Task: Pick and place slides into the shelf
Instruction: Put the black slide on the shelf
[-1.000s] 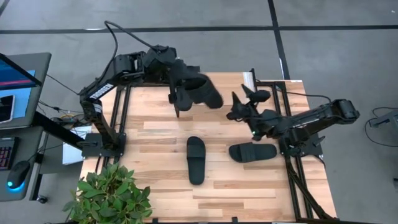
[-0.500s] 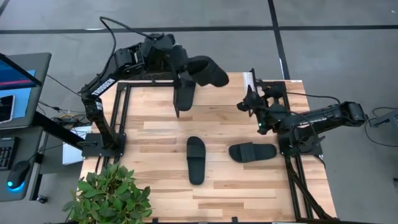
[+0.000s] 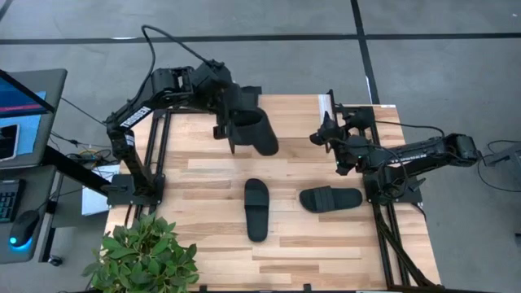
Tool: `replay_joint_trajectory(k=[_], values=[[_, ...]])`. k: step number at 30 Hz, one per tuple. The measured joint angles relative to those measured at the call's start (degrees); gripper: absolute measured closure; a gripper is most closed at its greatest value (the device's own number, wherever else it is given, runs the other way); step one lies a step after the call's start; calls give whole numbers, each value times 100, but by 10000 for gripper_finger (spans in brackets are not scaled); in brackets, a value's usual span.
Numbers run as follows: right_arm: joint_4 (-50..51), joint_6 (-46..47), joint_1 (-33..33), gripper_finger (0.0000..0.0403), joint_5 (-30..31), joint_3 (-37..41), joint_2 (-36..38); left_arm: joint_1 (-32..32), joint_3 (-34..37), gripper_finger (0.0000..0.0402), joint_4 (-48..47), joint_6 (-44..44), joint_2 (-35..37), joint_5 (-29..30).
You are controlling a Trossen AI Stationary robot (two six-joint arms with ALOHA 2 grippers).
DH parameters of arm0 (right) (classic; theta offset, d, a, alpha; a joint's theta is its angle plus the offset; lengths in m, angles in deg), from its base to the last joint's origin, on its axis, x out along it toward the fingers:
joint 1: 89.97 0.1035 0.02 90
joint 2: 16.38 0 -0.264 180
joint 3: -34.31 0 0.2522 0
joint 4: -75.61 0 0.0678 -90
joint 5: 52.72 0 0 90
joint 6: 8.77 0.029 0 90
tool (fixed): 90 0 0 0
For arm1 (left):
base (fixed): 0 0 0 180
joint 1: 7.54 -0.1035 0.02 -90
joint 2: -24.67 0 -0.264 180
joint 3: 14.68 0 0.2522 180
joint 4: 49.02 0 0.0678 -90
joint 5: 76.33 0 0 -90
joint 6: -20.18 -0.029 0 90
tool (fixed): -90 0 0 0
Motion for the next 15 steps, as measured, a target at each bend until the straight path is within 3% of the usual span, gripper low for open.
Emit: replay_joint_trajectory(k=[5, 15], values=[[290, 697, 17, 154, -4, 0, 2, 68, 0, 371, 220, -290, -268, 9], [1808, 2110, -34, 154, -14, 0, -1, -269, 9, 371, 353, -816, -837, 19]])
